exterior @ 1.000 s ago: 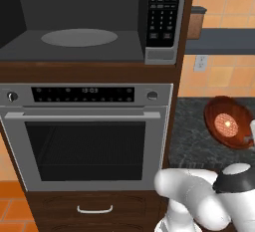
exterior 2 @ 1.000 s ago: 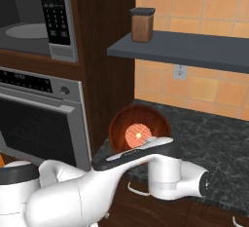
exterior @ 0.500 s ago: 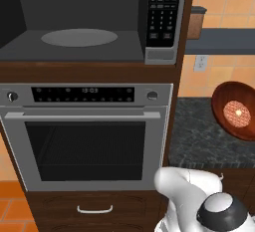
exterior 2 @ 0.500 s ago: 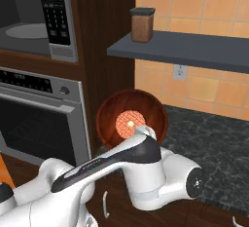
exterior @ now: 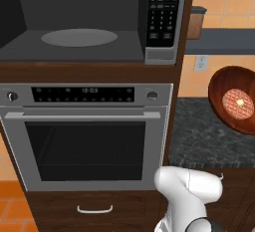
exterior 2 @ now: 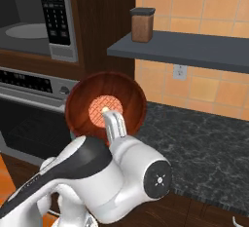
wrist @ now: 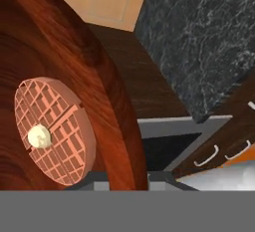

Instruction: Open the microwave, place the bowl with waffle inside the microwave, then close the microwave door and turn it on.

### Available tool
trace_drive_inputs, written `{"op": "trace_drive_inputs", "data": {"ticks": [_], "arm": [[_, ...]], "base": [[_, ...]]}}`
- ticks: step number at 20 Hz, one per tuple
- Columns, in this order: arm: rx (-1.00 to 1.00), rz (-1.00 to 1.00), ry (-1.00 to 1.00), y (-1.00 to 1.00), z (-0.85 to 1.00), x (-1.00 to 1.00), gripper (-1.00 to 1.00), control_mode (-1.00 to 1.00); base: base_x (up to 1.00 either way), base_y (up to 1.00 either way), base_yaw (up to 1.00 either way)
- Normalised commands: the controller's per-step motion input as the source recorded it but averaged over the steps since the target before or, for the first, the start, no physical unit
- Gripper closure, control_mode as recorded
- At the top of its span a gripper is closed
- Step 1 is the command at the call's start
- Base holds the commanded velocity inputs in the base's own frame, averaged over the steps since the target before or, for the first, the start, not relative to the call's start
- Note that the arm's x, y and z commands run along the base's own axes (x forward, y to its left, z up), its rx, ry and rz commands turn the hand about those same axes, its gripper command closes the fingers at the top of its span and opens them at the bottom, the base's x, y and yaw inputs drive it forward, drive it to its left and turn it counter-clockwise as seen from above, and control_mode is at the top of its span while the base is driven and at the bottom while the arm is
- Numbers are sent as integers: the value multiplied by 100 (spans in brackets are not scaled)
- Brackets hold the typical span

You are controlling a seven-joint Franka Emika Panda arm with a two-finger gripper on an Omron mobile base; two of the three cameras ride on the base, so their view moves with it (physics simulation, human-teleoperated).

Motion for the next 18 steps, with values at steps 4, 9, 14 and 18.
{"op": "trace_drive_inputs", "data": {"ticks": [4,9,14,18], "arm": [[0,-1,-5,82,64,-58,100,-100],[0,0,-7,83,60,-75,100,-100],[-3,0,1,96,68,-27,100,-100],[-3,0,10,100,64,0,100,-100]], "base": [[0,0,0],[0,0,0],[0,0,0],[0,0,0]]}}
